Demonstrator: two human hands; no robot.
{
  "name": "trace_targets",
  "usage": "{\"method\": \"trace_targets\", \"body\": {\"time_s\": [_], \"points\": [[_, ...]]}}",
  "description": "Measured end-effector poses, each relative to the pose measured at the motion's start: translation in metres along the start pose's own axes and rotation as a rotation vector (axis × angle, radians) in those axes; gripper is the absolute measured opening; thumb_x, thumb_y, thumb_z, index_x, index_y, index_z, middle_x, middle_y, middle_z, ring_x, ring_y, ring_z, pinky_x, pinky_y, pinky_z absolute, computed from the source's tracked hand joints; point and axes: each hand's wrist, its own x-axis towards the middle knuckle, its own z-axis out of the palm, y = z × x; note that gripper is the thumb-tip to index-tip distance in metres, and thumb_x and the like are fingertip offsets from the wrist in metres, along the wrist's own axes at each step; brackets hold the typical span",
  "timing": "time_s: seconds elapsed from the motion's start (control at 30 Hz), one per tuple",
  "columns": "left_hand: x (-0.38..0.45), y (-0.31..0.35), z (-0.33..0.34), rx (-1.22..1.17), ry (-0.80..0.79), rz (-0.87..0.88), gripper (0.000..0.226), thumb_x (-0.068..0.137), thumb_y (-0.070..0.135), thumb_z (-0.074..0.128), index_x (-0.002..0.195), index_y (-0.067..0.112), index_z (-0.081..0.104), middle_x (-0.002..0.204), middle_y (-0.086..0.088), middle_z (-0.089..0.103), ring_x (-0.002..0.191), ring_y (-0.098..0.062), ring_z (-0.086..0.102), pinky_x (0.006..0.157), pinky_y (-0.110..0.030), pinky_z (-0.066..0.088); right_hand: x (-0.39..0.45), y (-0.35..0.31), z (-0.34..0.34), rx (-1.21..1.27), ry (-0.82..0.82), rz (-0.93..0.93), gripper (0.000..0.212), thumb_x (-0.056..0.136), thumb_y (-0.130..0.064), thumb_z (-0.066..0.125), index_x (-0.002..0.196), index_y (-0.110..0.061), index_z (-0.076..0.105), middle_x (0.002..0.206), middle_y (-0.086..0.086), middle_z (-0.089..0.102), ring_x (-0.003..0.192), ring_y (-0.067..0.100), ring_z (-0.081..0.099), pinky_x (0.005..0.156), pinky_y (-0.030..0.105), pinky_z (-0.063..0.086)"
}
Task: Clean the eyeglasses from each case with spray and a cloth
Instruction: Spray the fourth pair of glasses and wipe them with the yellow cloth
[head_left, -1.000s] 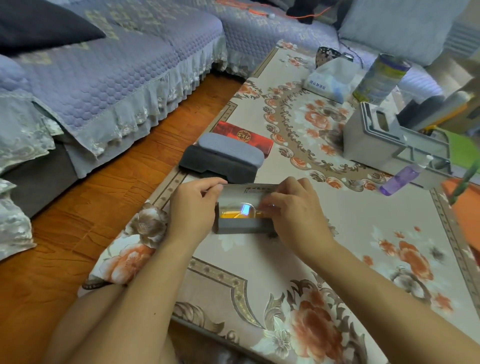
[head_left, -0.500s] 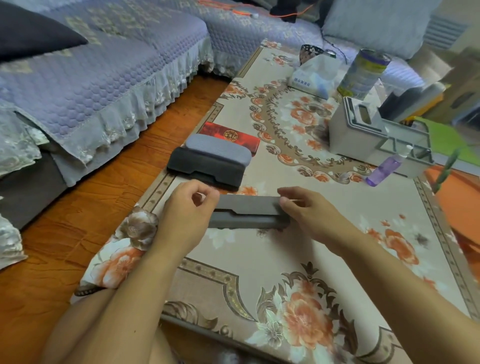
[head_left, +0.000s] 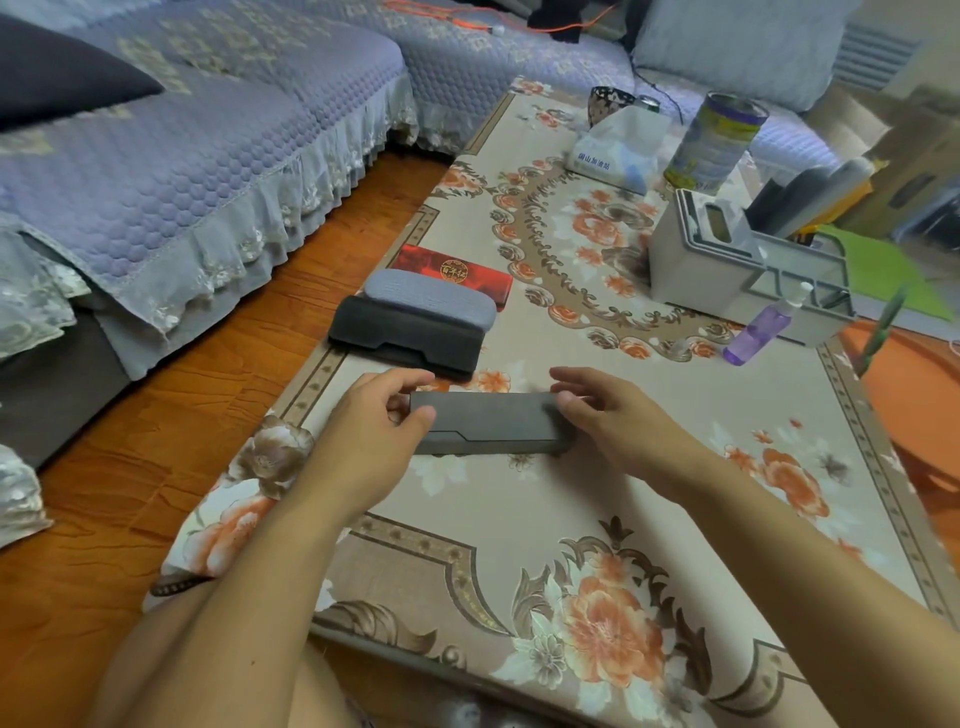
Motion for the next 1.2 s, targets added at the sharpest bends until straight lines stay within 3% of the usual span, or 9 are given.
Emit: {"method": "trace_targets", "body": {"time_s": [0.1, 0.2, 0.27, 0.33, 0.5, 0.7, 0.93, 1.1, 1.2], "points": [[-0.003, -0.003, -0.01, -0.094, -0.021, -0.04, 0.039, 0.097, 0.026, 0.065, 0.133, 0.041, 0.057, 0.127, 0.012, 0.058, 0.112, -0.001, 0.054, 0.079, -0.015, 0.043, -0.003, 0.002, -0.007, 0.054, -0.045, -0.013, 0.044, 0.102, -0.034, 0.058, 0.145, -0.034, 0.049, 0.138, -0.012, 0.055, 0.116, 0.005, 0.058, 0.093, 0.022, 0.051], [-0.009, -0.003, -0.015, 0.136, -0.131, -0.011, 0.067, 0.088, 0.026, 0.077, 0.143, 0.046, 0.044, 0.13, 0.014, 0.048, 0.121, -0.008, 0.045, 0.093, -0.029, 0.045, -0.007, 0.007, -0.007, -0.226, -0.132, -0.114, 0.063, 0.091, -0.03, 0.075, 0.147, -0.035, 0.045, 0.134, -0.012, 0.05, 0.109, 0.007, 0.056, 0.084, 0.015, 0.05], [-0.01, -0.005, -0.011, 0.279, -0.149, 0.024, 0.075, 0.085, 0.019, 0.078, 0.143, 0.048, 0.041, 0.132, 0.013, 0.047, 0.125, -0.012, 0.041, 0.105, -0.042, 0.044, -0.008, 0.011, 0.003, -0.351, -0.058, -0.203, 0.066, 0.086, -0.025, 0.079, 0.144, -0.032, 0.048, 0.129, -0.009, 0.05, 0.103, 0.007, 0.054, 0.089, 0.018, 0.049], [-0.007, -0.007, -0.013, 0.262, -0.103, 0.027, 0.073, 0.085, 0.006, 0.074, 0.137, 0.048, 0.045, 0.129, 0.011, 0.049, 0.121, -0.017, 0.049, 0.102, -0.048, 0.05, -0.01, 0.011, 0.017, -0.345, 0.022, -0.243, 0.065, 0.085, -0.025, 0.08, 0.142, -0.031, 0.05, 0.125, -0.01, 0.049, 0.1, 0.006, 0.052, 0.095, 0.024, 0.049], [0.003, -0.021, -0.04, 0.299, 0.113, -0.1, 0.071, 0.091, -0.006, 0.06, 0.143, 0.039, 0.045, 0.133, 0.002, 0.048, 0.11, -0.017, 0.051, 0.087, -0.034, 0.051, -0.008, -0.018, 0.075, -0.289, 0.087, -0.332, 0.067, 0.089, -0.031, 0.076, 0.148, -0.029, 0.043, 0.138, -0.01, 0.034, 0.105, 0.009, 0.051, 0.1, 0.024, 0.048], [0.014, -0.018, -0.044, 0.076, 0.332, -0.224, 0.071, 0.093, -0.001, 0.064, 0.149, 0.035, 0.04, 0.146, 0.0, 0.046, 0.128, -0.023, 0.05, 0.079, -0.025, 0.045, 0.013, -0.045, 0.109, -0.204, 0.213, -0.307, 0.072, 0.089, -0.02, 0.074, 0.149, -0.029, 0.036, 0.142, -0.005, 0.029, 0.121, 0.022, 0.053, 0.103, 0.036, 0.051], [0.015, -0.016, -0.034, 0.055, 0.364, -0.201, 0.07, 0.094, -0.005, 0.056, 0.149, 0.036, 0.039, 0.149, 0.0, 0.04, 0.133, -0.023, 0.047, 0.098, -0.042, 0.05, 0.016, -0.039, 0.105, -0.136, 0.202, -0.26, 0.078, 0.089, -0.026, 0.075, 0.151, -0.033, 0.029, 0.148, -0.01, 0.021, 0.117, 0.022, 0.059, 0.103, 0.037, 0.054], [-0.015, 0.008, 0.004, 0.183, 0.572, 0.108, 0.056, 0.088, -0.009, 0.049, 0.134, 0.022, 0.057, 0.134, 0.001, 0.044, 0.129, -0.017, 0.037, 0.099, -0.031, 0.037, -0.021, -0.011, 0.065, -0.154, 0.277, -0.278, 0.063, 0.096, -0.03, 0.065, 0.151, -0.031, 0.034, 0.146, -0.007, 0.03, 0.09, 0.006, 0.06, 0.089, 0.025, 0.054], [-0.028, 0.03, 0.056, 0.195, 0.329, 0.303, 0.043, 0.09, -0.008, 0.051, 0.12, 0.019, 0.065, 0.121, 0.006, 0.05, 0.117, -0.007, 0.041, 0.098, -0.026, 0.038, -0.047, 0.036, 0.017, -0.054, 0.404, -0.111, 0.052, 0.096, -0.021, 0.064, 0.145, -0.028, 0.046, 0.135, -0.005, 0.042, 0.089, 0.001, 0.06, 0.084, 0.017, 0.049]]}}
